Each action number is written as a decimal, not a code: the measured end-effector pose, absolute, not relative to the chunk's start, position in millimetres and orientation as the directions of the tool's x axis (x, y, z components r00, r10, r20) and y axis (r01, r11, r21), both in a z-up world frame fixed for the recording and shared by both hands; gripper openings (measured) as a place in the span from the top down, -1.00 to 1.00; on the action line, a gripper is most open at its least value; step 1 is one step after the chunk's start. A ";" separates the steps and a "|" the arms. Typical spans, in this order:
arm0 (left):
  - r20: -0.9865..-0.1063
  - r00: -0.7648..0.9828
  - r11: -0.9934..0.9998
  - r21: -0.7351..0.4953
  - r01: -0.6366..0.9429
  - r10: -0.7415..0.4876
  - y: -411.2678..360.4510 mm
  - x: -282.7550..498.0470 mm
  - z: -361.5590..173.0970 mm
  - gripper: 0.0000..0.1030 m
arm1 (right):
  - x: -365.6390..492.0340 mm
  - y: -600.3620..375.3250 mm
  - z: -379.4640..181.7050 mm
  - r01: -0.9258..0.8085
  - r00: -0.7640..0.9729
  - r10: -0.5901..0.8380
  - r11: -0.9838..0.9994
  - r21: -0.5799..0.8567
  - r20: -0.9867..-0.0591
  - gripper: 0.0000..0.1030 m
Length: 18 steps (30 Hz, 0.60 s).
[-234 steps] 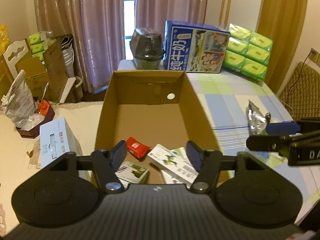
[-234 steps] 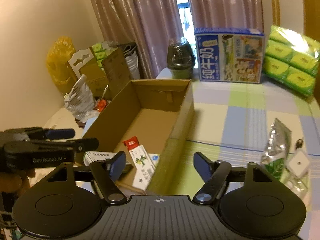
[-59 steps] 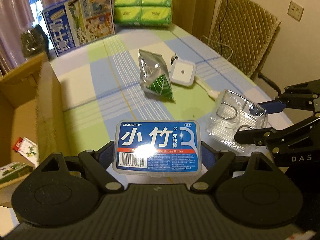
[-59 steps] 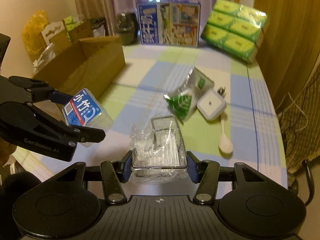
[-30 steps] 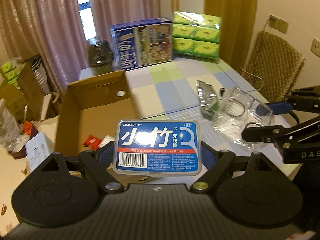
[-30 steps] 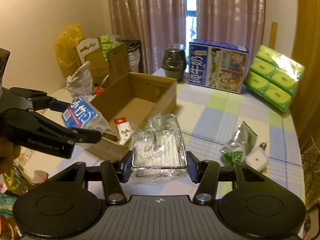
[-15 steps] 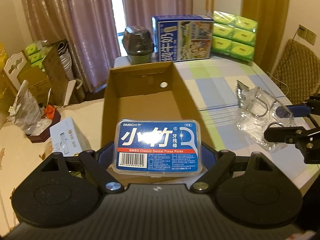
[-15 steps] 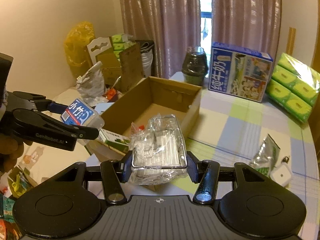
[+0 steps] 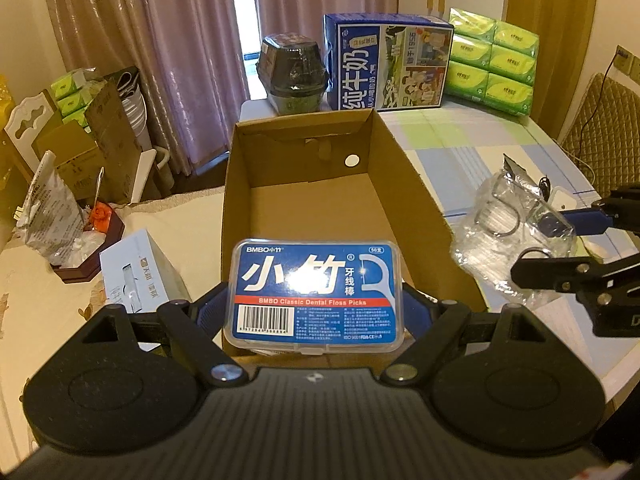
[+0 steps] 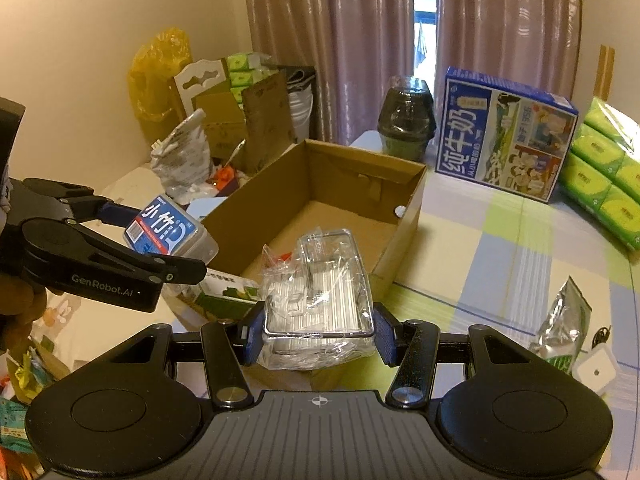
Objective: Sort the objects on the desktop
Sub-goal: 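Carry the floss-pick box and plastic tray over the cardboard box with both tools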
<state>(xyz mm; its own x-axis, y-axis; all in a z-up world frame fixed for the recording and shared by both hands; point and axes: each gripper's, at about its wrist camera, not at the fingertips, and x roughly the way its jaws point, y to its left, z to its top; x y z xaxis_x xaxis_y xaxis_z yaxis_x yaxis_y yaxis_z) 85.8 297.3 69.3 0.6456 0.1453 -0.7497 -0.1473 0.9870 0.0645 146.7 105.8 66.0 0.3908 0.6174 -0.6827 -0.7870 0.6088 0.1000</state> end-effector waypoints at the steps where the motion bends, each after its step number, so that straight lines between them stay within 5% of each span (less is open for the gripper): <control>1: -0.751 0.644 0.987 0.065 -0.146 0.145 297.9 88.3 67.7 -0.62 | 148.5 107.8 64.5 -0.786 0.389 0.617 0.610 0.103 -0.684 0.01; 18: -0.772 0.620 0.985 0.046 -0.164 0.139 320.5 111.3 42.0 -0.62 | 168.8 140.4 46.4 -0.771 0.373 0.613 0.622 0.135 -0.696 0.01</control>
<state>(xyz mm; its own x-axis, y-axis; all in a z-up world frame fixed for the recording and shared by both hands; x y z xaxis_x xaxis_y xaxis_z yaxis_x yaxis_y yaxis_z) 111.3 320.5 42.0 0.6201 0.1393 -0.7720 -0.1640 0.9854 0.0460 168.8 140.4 46.4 0.3727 0.6134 -0.6963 -0.7711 0.6222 0.1354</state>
